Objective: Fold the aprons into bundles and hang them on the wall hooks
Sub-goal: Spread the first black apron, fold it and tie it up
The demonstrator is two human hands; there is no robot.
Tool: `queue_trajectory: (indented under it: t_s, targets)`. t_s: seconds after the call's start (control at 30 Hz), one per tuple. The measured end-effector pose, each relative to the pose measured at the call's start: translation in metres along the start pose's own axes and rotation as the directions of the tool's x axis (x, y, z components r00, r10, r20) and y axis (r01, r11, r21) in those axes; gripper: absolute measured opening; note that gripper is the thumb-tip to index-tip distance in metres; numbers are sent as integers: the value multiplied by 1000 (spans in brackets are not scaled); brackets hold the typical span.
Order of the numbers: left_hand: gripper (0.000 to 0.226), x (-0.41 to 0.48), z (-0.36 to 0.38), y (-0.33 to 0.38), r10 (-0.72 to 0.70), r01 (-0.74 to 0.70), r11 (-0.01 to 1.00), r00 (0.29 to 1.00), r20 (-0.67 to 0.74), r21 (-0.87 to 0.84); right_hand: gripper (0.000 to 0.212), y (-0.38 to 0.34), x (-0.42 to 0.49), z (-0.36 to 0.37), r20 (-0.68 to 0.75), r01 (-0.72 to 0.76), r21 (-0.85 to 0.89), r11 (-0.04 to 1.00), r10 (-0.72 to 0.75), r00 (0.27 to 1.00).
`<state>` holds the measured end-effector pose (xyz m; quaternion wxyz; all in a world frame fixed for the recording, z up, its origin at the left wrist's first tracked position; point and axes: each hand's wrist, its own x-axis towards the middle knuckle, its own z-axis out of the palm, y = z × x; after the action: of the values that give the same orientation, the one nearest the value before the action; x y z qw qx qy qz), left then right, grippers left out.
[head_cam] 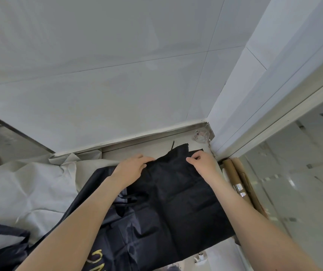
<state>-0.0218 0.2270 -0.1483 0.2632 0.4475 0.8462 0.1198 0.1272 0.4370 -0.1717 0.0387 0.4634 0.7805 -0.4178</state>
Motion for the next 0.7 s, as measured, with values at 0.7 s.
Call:
queue_trajectory:
  t_s: [0.7]
  targets:
    - [23, 1, -1, -8, -219, 135, 924, 954, 207, 357, 27, 43, -12, -31, -173, -118, 245, 962, 163, 971]
